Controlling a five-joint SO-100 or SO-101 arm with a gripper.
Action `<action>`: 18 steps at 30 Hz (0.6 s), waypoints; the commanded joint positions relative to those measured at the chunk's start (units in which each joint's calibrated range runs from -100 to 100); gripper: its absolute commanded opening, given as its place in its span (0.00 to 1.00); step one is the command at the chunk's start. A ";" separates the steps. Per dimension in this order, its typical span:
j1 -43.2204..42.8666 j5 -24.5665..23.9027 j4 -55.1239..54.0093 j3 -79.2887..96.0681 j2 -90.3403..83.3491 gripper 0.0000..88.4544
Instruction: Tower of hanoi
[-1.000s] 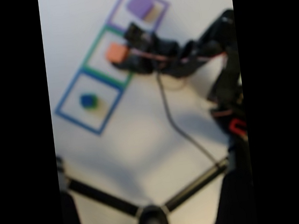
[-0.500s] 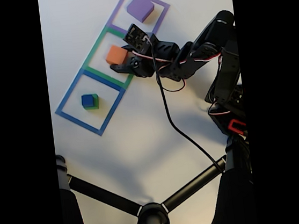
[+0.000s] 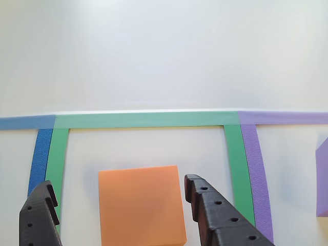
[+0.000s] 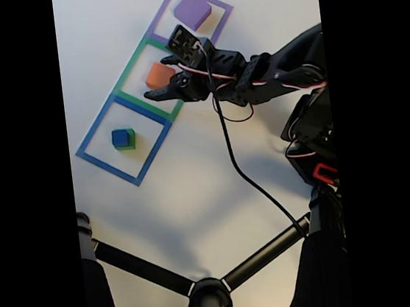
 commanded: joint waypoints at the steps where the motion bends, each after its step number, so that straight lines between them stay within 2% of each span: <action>1: -0.53 0.00 10.87 -3.34 -13.30 0.30; 5: -0.30 0.00 25.52 -8.70 -23.15 0.20; 12: -0.30 0.00 41.47 -12.52 -36.22 0.00; 14: -0.15 0.00 47.78 -13.97 -39.74 0.00; 18: -0.15 0.00 68.18 -25.97 -43.35 0.00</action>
